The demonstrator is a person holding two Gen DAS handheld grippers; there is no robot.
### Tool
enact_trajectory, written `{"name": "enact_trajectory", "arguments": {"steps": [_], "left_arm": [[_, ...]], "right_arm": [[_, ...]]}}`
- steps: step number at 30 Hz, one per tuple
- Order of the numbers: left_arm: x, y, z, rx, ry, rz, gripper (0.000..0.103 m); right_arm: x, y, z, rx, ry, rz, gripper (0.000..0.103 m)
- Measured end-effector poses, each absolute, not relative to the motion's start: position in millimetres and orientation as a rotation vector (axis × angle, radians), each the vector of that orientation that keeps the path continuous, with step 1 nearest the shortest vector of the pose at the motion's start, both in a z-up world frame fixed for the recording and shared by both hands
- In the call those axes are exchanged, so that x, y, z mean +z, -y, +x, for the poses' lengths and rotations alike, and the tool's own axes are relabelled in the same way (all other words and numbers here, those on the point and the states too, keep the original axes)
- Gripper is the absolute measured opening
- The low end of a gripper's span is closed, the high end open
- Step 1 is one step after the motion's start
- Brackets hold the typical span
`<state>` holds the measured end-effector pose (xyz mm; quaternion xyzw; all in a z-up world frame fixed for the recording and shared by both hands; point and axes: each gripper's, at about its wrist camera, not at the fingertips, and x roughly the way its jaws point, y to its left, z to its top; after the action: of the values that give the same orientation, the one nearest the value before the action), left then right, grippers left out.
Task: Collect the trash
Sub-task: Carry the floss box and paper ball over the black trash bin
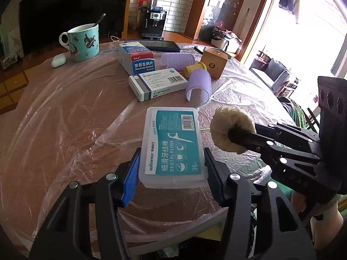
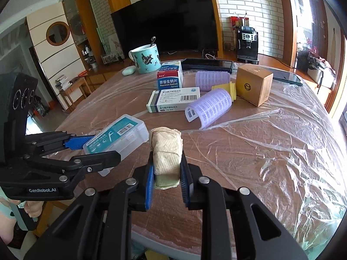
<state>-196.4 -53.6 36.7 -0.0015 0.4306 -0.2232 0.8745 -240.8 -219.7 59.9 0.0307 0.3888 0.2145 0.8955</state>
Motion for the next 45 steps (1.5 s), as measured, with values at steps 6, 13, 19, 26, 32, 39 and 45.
{"name": "enact_trajectory", "arguments": {"steps": [6, 13, 19, 26, 32, 39, 45], "left_arm": [[49.3, 49.2, -212.2, -0.487, -0.874, -0.005, 0.056], [62.5, 46.5, -234.8, -0.515, -0.849, 0.004, 0.056], [68.4, 40.3, -255.2, -0.541, -0.838, 0.024, 0.056], [70.5, 30.5, -281.0, -0.560, -0.836, 0.030, 0.056], [70.3, 29.5, -298.3, -0.578, -0.837, 0.027, 0.056], [60.0, 36.9, -308.7, -0.597, -0.860, 0.037, 0.056], [56.6, 36.3, -313.5, -0.593, -0.871, 0.033, 0.055]], "right_arm": [[70.3, 229.2, -255.5, 0.467, -0.787, 0.085, 0.022], [83.6, 230.6, -279.9, 0.504, -0.763, 0.073, 0.022], [95.4, 231.6, -304.8, 0.532, -0.747, 0.054, 0.022], [101.2, 229.0, -332.3, 0.551, -0.747, 0.027, 0.022], [103.1, 225.6, -352.2, 0.558, -0.746, 0.004, 0.022], [96.9, 225.3, -362.7, 0.562, -0.767, 0.010, 0.022], [92.1, 225.4, -373.9, 0.560, -0.785, -0.012, 0.022]]}}
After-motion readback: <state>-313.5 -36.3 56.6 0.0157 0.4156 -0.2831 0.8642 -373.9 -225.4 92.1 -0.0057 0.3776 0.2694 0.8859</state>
